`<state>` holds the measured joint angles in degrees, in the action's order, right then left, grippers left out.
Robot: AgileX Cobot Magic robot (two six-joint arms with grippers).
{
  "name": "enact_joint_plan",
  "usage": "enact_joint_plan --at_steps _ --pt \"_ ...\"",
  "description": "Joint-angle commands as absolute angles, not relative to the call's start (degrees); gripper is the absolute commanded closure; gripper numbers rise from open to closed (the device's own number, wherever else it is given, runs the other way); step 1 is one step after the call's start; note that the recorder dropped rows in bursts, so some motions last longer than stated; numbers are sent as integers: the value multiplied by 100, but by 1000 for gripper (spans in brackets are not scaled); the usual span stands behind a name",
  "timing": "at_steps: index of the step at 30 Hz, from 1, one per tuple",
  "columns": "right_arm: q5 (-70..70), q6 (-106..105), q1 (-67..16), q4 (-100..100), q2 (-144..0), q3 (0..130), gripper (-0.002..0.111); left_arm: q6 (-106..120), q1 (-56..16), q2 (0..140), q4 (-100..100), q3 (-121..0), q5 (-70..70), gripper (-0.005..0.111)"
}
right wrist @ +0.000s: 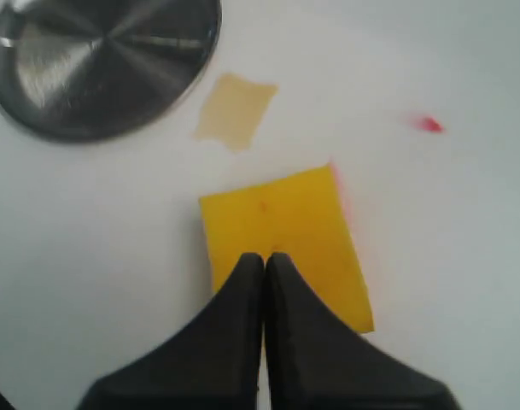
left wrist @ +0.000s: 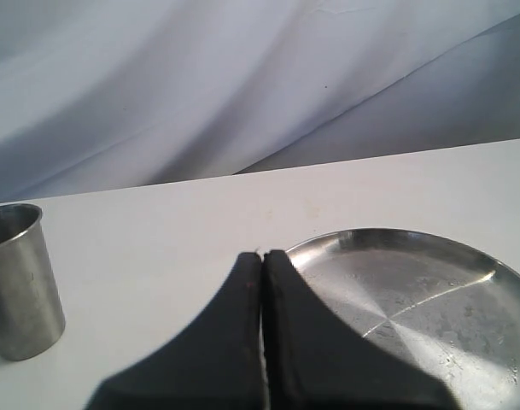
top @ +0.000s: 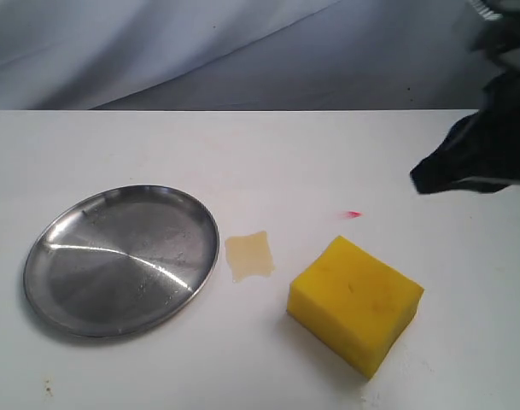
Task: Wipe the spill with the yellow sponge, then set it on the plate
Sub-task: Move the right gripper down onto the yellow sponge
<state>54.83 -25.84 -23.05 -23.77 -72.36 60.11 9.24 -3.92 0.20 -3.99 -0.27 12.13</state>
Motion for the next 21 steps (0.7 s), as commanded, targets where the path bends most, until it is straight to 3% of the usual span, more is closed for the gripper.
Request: enact_joint_plan --at_steps 1,4,6,13,15,21 --pt "5575 -2411 -2837 -1834 -8200 6288 108 915 -395 0 -394 0 1177 107" --pt "5663 -2359 -2879 -1697 -8786 6483 101 915 -395 0 -394 0 1177 107" --pt "5650 -2360 -2864 -1608 -9143 6547 89 915 -395 0 -394 0 1177 107" --pt "5311 -2360 -2864 -1447 -9804 6547 33 915 -395 0 -394 0 1177 107" --pt "5242 -2360 -2864 -1447 -9947 6547 28 915 -395 0 -394 0 1177 107" --pt "5066 -2360 -2864 -1397 -10483 6547 27 915 -395 0 -394 0 1177 107"
